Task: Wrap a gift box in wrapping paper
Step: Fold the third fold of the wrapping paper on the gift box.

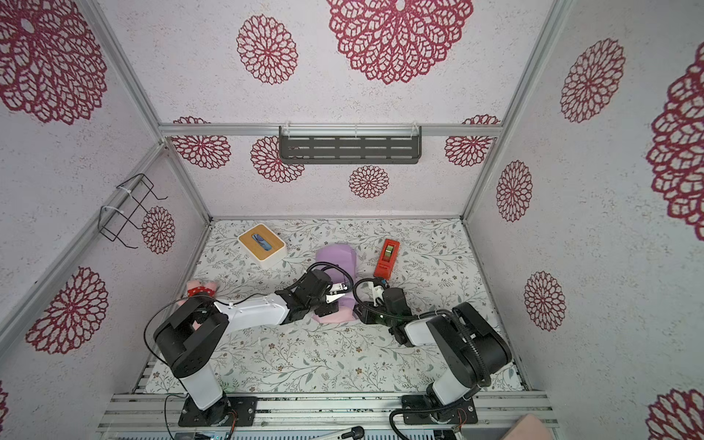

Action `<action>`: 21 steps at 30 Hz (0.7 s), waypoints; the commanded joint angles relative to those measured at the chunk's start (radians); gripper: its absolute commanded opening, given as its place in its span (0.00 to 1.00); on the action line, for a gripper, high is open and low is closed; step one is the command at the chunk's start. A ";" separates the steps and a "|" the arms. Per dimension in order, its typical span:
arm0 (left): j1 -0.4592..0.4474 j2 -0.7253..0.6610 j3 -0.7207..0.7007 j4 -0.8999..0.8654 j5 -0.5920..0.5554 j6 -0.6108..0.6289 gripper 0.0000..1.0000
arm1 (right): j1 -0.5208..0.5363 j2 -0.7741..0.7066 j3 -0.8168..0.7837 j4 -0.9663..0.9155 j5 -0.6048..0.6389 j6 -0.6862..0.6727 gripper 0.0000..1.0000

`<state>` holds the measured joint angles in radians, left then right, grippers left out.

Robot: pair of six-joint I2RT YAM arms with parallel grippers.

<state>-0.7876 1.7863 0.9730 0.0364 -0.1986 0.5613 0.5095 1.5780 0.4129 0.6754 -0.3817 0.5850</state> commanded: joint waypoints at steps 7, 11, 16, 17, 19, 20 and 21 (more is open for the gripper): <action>-0.005 0.027 -0.019 -0.046 -0.004 0.008 0.84 | -0.033 -0.167 -0.075 -0.074 0.048 -0.069 0.41; -0.006 0.028 -0.020 -0.043 0.000 0.008 0.84 | -0.014 -0.203 -0.114 0.021 0.025 -0.057 0.49; -0.007 0.030 -0.020 -0.042 -0.001 0.006 0.84 | 0.030 -0.131 -0.086 0.133 0.063 -0.019 0.52; -0.007 0.029 -0.020 -0.043 -0.002 0.006 0.84 | 0.033 -0.114 -0.076 0.150 0.069 -0.015 0.51; -0.007 0.027 -0.022 -0.043 -0.002 0.005 0.84 | 0.039 -0.079 -0.065 0.188 0.091 0.002 0.48; -0.007 0.027 -0.022 -0.043 -0.001 0.005 0.84 | 0.044 -0.066 -0.063 0.208 0.101 0.008 0.46; -0.007 0.025 -0.022 -0.043 -0.001 0.002 0.84 | 0.048 -0.049 -0.058 0.216 0.113 0.014 0.44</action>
<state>-0.7914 1.7863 0.9730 0.0364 -0.2012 0.5613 0.5480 1.5055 0.3313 0.7895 -0.3122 0.5732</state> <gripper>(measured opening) 0.843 0.448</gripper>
